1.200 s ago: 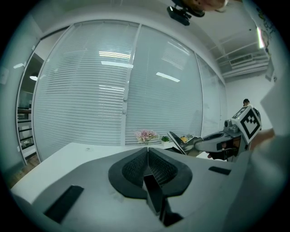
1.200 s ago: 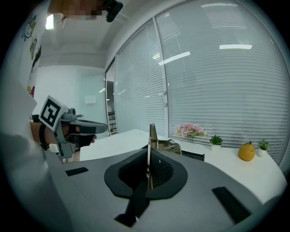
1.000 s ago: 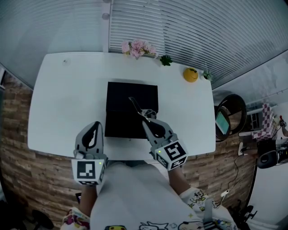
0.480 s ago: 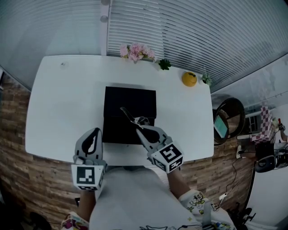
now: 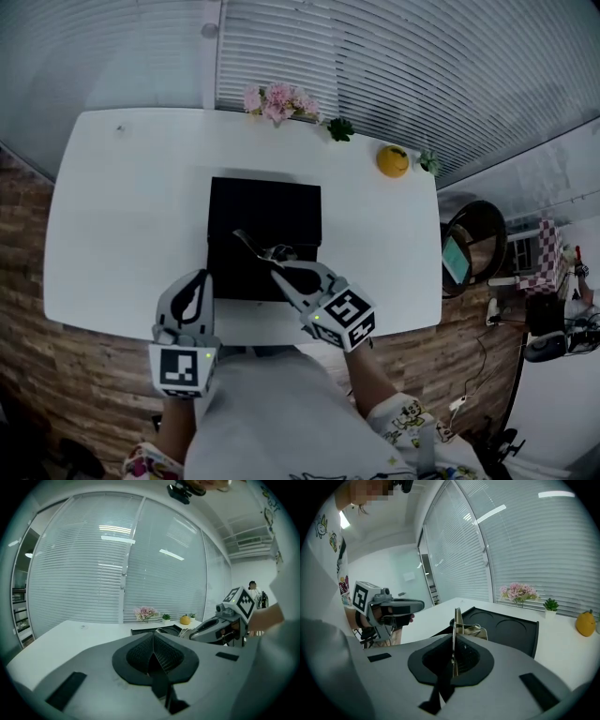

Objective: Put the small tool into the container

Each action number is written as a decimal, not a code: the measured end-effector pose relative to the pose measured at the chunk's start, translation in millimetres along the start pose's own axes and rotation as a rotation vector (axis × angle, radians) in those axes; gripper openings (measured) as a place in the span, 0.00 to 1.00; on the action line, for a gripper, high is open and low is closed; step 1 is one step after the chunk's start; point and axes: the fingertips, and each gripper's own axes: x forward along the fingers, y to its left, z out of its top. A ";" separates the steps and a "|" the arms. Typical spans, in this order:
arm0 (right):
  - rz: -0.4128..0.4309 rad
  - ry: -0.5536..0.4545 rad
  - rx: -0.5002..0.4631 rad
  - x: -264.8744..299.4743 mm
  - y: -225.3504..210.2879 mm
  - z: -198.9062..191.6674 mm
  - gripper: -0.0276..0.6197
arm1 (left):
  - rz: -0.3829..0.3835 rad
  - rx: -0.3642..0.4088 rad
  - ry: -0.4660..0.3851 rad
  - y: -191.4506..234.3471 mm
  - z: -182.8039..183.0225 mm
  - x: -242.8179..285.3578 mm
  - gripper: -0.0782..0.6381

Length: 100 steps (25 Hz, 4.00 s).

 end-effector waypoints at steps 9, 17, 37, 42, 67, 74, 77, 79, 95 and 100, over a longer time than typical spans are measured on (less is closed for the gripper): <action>0.106 0.120 0.001 19.4 6.3 -19.8 0.05 | -0.006 0.007 0.028 0.2 -15.1 4.7 0.12; 0.178 0.232 0.009 31.5 9.8 -41.3 0.05 | -0.011 -0.007 0.040 1.1 -25.2 6.4 0.12; 0.286 0.384 0.053 57.1 9.1 -59.8 0.05 | -0.003 -0.018 0.054 6.6 -34.7 8.5 0.12; 0.314 0.428 0.022 62.1 13.2 -67.7 0.05 | 0.004 -0.028 0.060 9.0 -36.5 7.2 0.12; 0.239 0.411 0.017 66.1 -1.8 -65.3 0.20 | 0.030 -0.031 0.052 18.2 -36.6 -1.3 0.12; 0.218 0.367 0.012 62.7 -5.0 -58.6 0.29 | 0.026 -0.035 0.047 13.8 -37.2 -2.7 0.12; 0.218 0.339 -0.002 59.0 -4.3 -53.1 0.29 | 0.028 -0.030 0.044 14.4 -34.6 -2.9 0.12; 0.217 0.327 -0.010 56.6 -3.5 -50.6 0.30 | 0.032 -0.031 0.045 15.1 -33.9 -3.1 0.12; 0.175 0.173 -0.090 25.6 4.0 -5.7 0.30 | 0.059 0.004 -0.007 16.1 -12.0 -8.5 0.12; 0.124 0.108 -0.124 9.3 -0.6 13.6 0.30 | 0.053 0.012 -0.038 9.8 3.3 -7.7 0.12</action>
